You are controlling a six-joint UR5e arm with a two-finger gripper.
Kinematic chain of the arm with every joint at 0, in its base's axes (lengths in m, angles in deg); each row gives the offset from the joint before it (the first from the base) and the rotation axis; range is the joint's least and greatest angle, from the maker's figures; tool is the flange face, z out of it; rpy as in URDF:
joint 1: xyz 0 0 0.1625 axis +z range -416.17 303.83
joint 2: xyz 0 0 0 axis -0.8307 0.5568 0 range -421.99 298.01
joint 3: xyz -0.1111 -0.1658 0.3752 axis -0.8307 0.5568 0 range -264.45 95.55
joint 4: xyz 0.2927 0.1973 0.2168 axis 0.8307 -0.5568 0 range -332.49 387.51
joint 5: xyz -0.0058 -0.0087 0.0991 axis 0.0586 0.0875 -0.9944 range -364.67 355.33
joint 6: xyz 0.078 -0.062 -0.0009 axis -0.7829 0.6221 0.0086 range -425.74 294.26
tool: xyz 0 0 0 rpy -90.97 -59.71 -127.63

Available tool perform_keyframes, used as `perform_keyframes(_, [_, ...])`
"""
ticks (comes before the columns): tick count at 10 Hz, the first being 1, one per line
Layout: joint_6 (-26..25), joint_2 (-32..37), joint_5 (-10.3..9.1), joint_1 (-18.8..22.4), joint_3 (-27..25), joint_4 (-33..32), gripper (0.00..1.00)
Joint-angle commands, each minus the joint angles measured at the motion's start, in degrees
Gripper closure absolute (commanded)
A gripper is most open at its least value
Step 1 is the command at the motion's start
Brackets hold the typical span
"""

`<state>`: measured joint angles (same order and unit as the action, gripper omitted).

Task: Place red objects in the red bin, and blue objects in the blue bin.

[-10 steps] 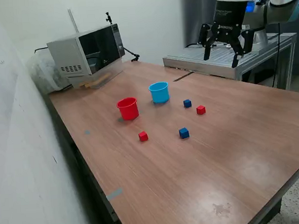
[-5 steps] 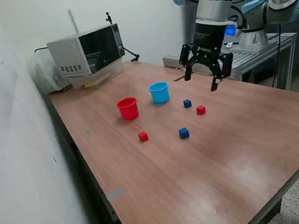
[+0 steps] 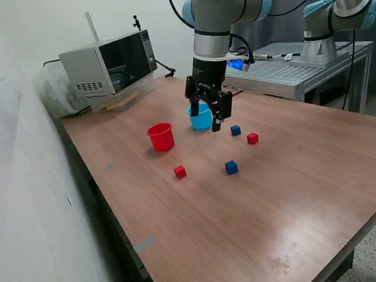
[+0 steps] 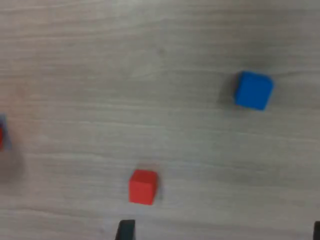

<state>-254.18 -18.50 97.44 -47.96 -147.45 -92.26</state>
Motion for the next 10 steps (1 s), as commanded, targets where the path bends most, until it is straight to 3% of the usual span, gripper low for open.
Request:
perform_keyframes(1, [0.09,-4.36,-0.16,-1.44,2.26,-0.02,0.0])
perform_keyframes(3, [0.01,-6.21,-0.24,-0.82,1.92,0.15,0.0])
perform_keyframes(10, [0.18,-10.43,-1.12,-0.82,7.88,-1.07,0.0])
